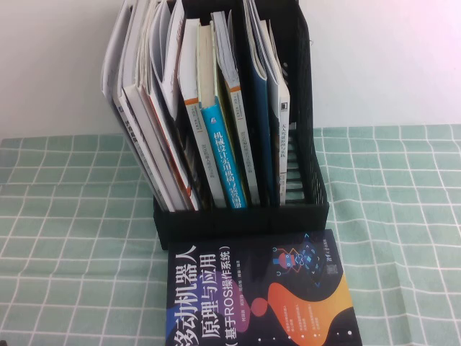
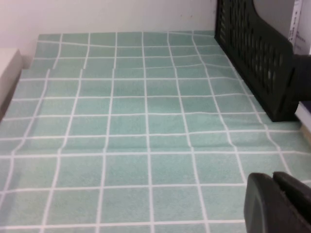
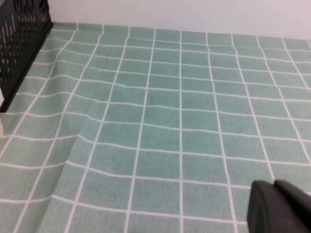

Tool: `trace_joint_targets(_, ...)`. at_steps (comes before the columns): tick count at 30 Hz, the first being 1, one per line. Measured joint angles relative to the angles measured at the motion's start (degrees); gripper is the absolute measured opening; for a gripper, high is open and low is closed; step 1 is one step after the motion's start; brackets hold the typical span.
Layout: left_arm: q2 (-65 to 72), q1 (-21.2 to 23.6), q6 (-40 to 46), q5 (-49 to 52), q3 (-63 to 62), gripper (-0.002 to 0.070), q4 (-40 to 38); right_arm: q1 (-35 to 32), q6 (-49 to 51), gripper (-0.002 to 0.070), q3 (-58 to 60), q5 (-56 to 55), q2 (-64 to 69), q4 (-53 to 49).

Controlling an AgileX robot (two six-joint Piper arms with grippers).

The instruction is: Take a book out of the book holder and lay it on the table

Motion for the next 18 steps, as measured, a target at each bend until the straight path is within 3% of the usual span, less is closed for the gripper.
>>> trace_joint_targets(18, 0.0, 0.0, 0.77, 0.0, 0.0, -0.0002, 0.97, 0.0, 0.0, -0.0002, 0.0, 0.0, 0.0, 0.0)
